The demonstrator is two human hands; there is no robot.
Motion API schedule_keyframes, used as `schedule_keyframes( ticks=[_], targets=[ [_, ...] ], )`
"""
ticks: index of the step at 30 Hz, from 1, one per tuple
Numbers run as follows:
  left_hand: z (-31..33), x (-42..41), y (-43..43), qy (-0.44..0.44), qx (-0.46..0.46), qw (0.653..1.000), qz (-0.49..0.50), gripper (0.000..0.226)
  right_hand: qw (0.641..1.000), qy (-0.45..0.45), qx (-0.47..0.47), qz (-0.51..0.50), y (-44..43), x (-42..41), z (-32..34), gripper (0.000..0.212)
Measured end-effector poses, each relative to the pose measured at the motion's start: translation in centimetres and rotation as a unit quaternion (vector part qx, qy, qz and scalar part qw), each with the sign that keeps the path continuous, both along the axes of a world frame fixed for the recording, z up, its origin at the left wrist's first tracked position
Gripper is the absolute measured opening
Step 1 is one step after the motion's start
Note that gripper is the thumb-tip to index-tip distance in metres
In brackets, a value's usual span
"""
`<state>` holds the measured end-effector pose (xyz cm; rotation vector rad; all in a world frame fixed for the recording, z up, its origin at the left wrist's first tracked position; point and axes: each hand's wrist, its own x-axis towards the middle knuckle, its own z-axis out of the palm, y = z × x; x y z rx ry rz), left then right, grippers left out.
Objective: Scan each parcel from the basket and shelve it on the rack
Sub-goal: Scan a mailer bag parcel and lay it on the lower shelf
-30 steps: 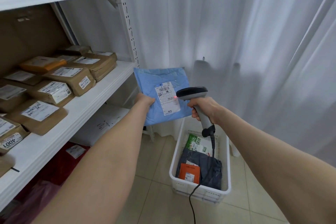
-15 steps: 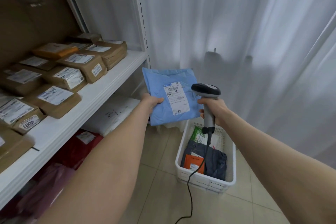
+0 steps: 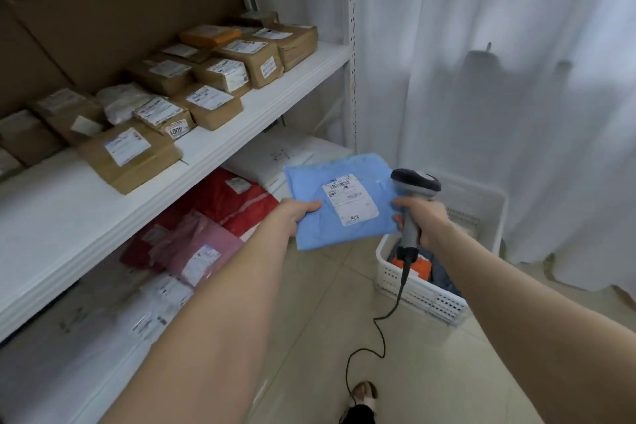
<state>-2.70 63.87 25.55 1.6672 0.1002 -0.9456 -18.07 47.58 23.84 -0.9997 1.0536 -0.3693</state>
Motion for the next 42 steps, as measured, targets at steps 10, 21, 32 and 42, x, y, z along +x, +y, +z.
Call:
schedule_keyframes(
  ticks=[10, 21, 32, 42],
  targets=[
    [-2.3, -3.2, 16.3, 0.068, 0.069, 0.991, 0.096, 0.031, 0.996, 0.051, 0.007, 0.074, 13.0, 2.1, -2.9, 0.009],
    [-8.2, -0.7, 29.2, 0.043, 0.105, 0.981, 0.16, 0.039, 0.989, 0.045, 0.035, 0.134, 25.3, 8.5, -6.1, 0.014],
    [-19.1, 6.9, 43.7, 0.041, 0.135, 0.95, 0.28, 0.028, 0.97, 0.042, 0.073, 0.228, 42.6, 16.8, -16.5, 0.015],
    [-27.7, 11.8, 54.5, -0.011, 0.166, 0.921, 0.353, 0.029, 0.958, 0.041, 0.126, 0.256, 52.7, 24.2, -25.3, 0.017]
  ],
)
